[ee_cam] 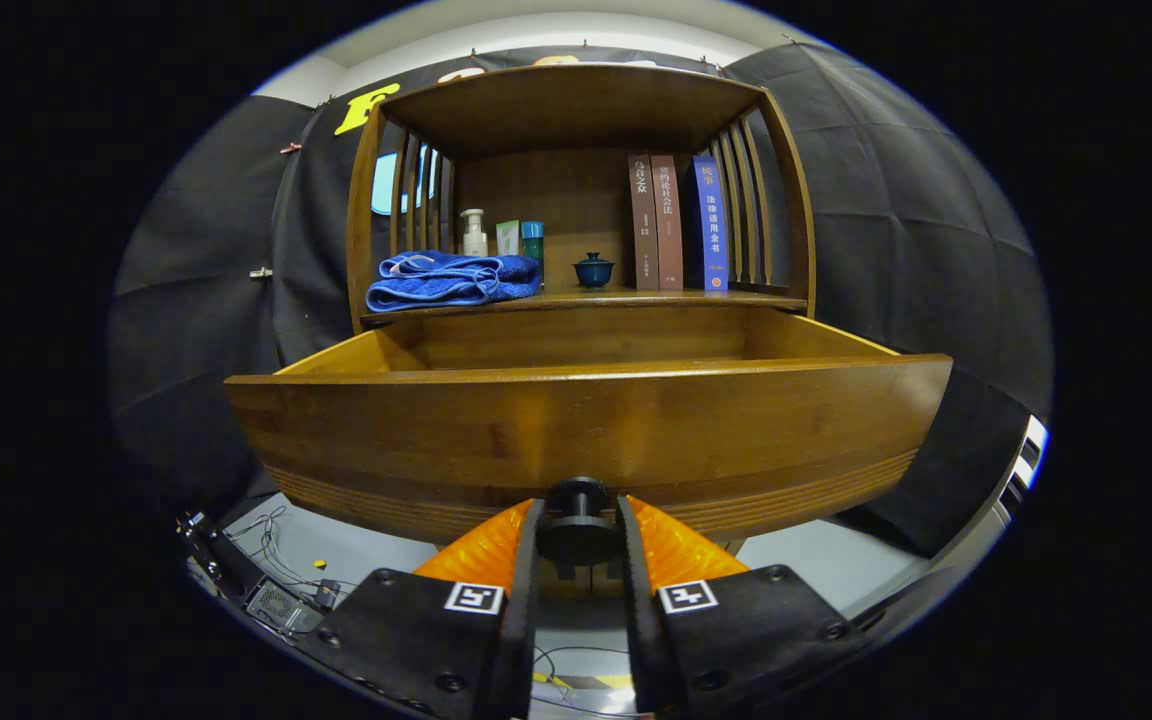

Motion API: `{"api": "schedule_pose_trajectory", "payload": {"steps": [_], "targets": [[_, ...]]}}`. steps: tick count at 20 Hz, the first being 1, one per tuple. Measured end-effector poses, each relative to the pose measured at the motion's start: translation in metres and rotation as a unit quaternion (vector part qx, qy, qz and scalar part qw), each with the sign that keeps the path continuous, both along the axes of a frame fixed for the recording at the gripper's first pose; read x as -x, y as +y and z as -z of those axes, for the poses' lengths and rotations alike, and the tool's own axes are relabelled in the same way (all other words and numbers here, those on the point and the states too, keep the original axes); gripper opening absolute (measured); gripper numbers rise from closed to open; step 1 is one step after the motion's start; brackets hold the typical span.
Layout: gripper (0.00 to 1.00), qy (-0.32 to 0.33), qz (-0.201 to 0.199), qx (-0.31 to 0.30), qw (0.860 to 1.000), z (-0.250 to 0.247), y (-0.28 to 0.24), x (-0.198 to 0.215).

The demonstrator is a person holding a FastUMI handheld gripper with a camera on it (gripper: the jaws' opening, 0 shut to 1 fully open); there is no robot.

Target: Pull open the drawer, take out the items inside it, and place them on the countertop above the cabinet.

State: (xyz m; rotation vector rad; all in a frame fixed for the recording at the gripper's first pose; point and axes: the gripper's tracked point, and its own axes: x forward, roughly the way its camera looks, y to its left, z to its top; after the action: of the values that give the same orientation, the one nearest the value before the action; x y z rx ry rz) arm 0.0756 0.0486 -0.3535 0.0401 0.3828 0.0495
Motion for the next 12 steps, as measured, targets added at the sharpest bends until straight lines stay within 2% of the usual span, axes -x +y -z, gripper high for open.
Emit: {"api": "schedule_pose_trajectory", "payload": {"steps": [1,5,9,12], "targets": [[0.45,-0.003,0.004,0.0,1.0,-0.004,-0.003,0.002],[0.98,-0.018,0.032,0.0,0.999,-0.045,-0.023,0.019],[0.99,-0.034,0.044,0.012,0.998,-0.114,-0.034,0.017],[1.0,-0.016,0.047,0.004,0.999,-0.153,-0.031,-0.009]]}}
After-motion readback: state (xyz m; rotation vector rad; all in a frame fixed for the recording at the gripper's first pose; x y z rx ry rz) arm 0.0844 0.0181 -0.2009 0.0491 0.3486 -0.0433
